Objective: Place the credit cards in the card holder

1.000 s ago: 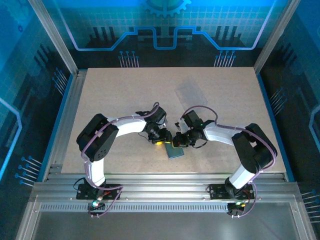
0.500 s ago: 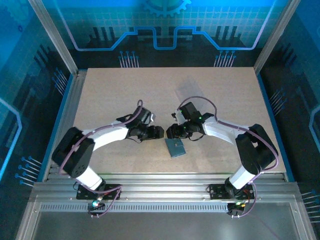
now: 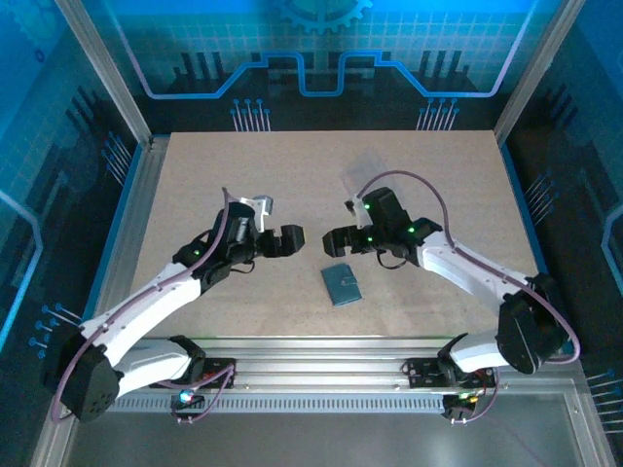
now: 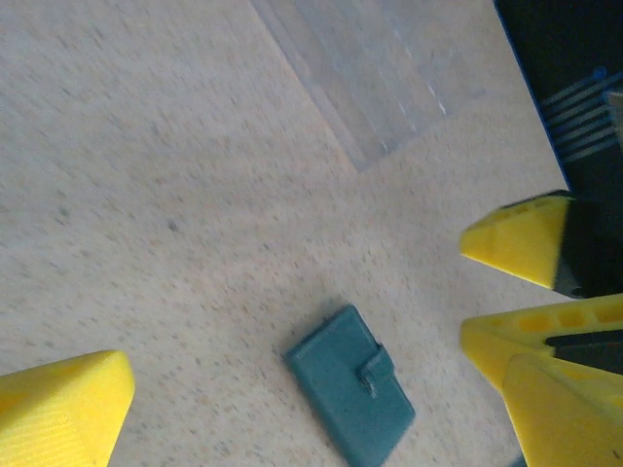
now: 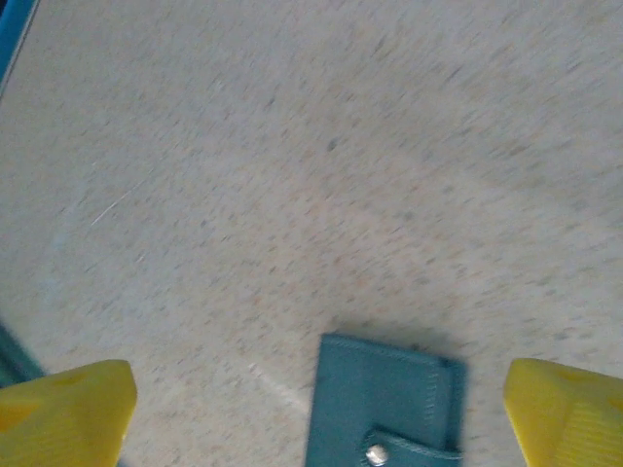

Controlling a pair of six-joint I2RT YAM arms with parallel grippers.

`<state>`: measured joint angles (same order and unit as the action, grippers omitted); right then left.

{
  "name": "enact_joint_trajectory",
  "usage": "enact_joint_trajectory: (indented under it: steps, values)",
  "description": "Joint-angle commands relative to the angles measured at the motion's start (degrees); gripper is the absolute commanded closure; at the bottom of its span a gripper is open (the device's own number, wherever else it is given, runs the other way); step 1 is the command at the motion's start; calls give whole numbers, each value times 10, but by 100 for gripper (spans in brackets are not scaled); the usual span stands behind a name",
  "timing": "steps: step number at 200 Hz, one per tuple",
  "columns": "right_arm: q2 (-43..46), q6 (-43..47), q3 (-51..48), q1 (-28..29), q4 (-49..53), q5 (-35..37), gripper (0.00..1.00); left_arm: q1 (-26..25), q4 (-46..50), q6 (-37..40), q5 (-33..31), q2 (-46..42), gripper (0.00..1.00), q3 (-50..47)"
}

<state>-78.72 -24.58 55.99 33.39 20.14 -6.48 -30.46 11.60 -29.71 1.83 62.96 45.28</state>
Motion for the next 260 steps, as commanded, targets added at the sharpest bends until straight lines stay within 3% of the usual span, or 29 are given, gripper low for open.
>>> enact_joint_trajectory:
  steps: [1, 17, 46, 58, 77, 96, 121, 141, 161, 195, 220, 251, 260]
  values:
    - [60, 29, -21, 2, -1, 112, 0, 5, 15, 25, -123, -22, 1, -19]
    - [92, 34, -42, 0, -6, 178, 0, 4, -7, 41, -189, -38, 1, -41]
    - [130, 21, -95, -20, -26, 282, 0, 4, -149, 105, -297, -72, 1, -132]
    - [131, 6, -109, -34, -24, 333, 0, 6, -176, 97, -368, -69, 1, -151]
    - [131, 2, -137, -67, -41, 416, 0, 6, -235, 187, -394, -50, 1, -167]
    - [148, 25, -179, -123, -105, 406, 0, 9, -274, 243, -472, -12, 1, -166]
    - [186, 73, -261, -184, -236, 371, 0, 36, -374, 295, -527, 48, 1, -183]
    - [211, 83, -297, -227, -293, 335, 0, 49, -482, 344, -517, 68, 1, -206]
    - [214, 133, -331, -234, -371, 350, 0, 86, -550, 343, -482, 91, 1, -236]
    - [124, 140, -363, -254, -473, 357, 0, 127, -637, 314, -453, 156, 1, -272]
    - [93, 155, -369, -255, -542, 326, 0, 127, -700, 360, -444, 177, 1, -285]
    - [55, 187, -349, -255, -564, 302, 0, 138, -912, 406, -447, 271, 1, -320]
    - [52, 196, -351, -255, -576, 294, 0, 140, -919, 404, -469, 289, 1, -314]
